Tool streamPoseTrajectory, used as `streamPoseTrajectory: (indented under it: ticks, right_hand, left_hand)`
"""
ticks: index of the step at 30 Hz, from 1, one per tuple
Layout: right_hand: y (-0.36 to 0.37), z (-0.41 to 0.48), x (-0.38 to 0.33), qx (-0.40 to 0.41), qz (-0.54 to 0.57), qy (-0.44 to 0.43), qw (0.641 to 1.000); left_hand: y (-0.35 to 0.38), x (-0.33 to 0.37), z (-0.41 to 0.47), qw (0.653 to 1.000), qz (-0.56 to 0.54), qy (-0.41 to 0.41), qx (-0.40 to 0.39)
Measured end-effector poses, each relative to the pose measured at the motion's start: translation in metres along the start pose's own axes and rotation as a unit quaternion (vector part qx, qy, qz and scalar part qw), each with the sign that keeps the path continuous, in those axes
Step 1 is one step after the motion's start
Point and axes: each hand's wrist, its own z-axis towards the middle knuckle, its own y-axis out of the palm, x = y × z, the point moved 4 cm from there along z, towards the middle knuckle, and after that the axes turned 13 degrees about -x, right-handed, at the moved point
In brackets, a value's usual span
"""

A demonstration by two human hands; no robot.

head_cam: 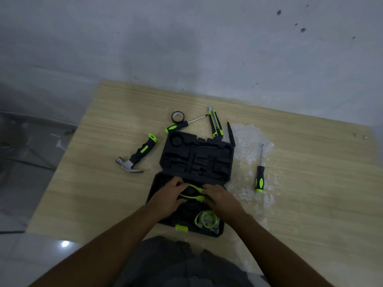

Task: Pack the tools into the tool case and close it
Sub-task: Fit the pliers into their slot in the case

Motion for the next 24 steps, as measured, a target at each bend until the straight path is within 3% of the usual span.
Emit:
streamPoseTrajectory:
  ticks: [8,17,24]
  right_hand:
    - [-0.01,-0.014,0.017,0.033,0.067,0.053,0.996]
    - [-0.026,0.003,0.023,-0.057,0.115,0.152,0.98]
    - [-0.026,0.009,0.02,-0.069,0.046,0.19,0.978]
  left_hand:
    - [0.002,0.009,0.011,0.99,0.142,0.0,-0.019]
    - [-0.013,0.016,0.031,0.99,0.115,-0.016,-0.084]
    - [-0.014,0.011,0.038,0.988,0.117,-0.007,-0.1]
